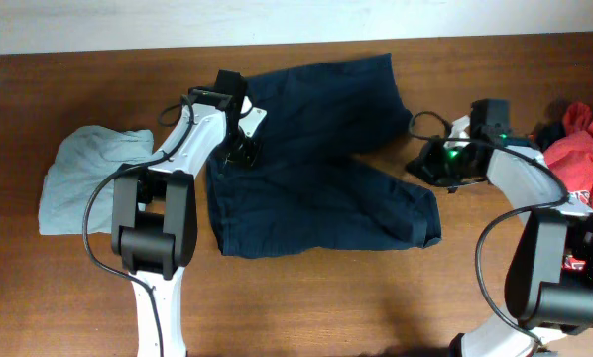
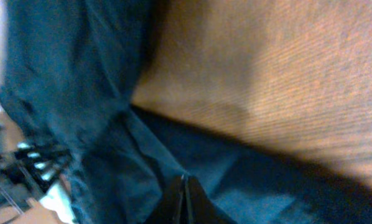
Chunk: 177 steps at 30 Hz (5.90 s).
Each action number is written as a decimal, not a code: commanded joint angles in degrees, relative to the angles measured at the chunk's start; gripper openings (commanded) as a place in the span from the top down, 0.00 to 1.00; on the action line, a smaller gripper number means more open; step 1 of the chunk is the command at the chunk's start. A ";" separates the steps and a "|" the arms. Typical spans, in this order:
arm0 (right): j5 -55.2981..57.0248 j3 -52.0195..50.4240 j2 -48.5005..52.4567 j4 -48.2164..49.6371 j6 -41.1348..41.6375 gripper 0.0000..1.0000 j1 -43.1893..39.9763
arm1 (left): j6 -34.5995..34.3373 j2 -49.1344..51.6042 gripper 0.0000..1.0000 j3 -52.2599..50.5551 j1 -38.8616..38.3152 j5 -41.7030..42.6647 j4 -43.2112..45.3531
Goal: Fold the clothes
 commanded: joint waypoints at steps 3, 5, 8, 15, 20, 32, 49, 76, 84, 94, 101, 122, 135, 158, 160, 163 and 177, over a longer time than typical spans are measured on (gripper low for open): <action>-4.50 1.36 -1.86 -0.50 0.07 0.96 -2.29 | 0.11 -0.02 0.61 -1.46 -0.02 -0.46 0.15; -3.52 1.60 -1.86 -8.83 -1.53 0.77 -3.48 | 0.11 -0.02 0.61 -1.46 -0.02 -0.46 0.13; 0.59 1.60 -1.86 -17.38 -5.62 0.42 -5.25 | 0.11 -0.02 0.61 -1.46 -0.02 -0.48 0.13; 4.83 -1.86 -1.77 -17.09 -6.10 0.27 -4.22 | 0.11 -0.02 0.60 -1.46 -0.02 -0.46 0.33; 4.83 -7.02 -1.77 -7.19 1.01 0.32 -3.58 | 0.09 -0.02 0.61 -1.46 -0.02 -0.46 0.33; -7.65 -11.96 -1.77 13.81 6.21 0.78 -3.82 | 0.09 -0.02 0.60 -1.46 -0.02 -0.46 0.31; -23.91 -11.93 -1.88 19.34 18.82 0.90 -14.47 | 0.11 -0.02 0.60 -1.46 -0.02 -0.46 0.33; -6.95 -12.00 -1.88 -9.49 -13.94 0.89 2.67 | 0.11 -0.02 0.60 -1.46 -0.02 -0.46 0.31; -15.69 -11.93 -3.13 8.74 -16.98 0.96 3.34 | 0.11 -0.02 0.60 -1.46 -0.02 -0.48 0.33; -23.63 -11.72 -4.63 18.38 -23.12 0.96 6.27 | 0.11 -0.02 0.60 -1.46 -0.02 -0.48 0.55; -14.58 -8.33 -7.04 20.72 -15.96 0.95 4.63 | 0.11 -0.02 0.60 -1.46 -0.02 -0.46 0.55; -16.59 -8.31 -7.28 7.10 -20.68 0.52 -10.21 | 0.11 -0.11 0.60 -1.38 0.02 -2.01 -0.11; -12.55 -8.59 -11.52 -12.98 -34.25 0.86 -6.25 | 0.11 -0.15 0.59 -1.11 0.04 -1.97 -0.81; 31.23 -10.12 0.96 -0.50 -13.81 0.96 -0.61 | 0.11 -0.15 0.59 1.55 0.04 -2.60 -2.80; 31.17 -8.87 0.57 -1.84 -13.62 0.96 -2.34 | 0.11 -0.26 0.59 6.36 0.04 -3.87 -6.34; 31.17 -7.19 -0.22 -5.66 -12.52 0.96 -3.34 | 0.09 -0.79 0.59 15.06 0.02 -3.85 -14.27; 31.15 -6.93 -16.61 -24.35 -6.34 0.96 -2.71 | -6.54 -18.84 0.59 30.12 -0.07 -15.65 -39.23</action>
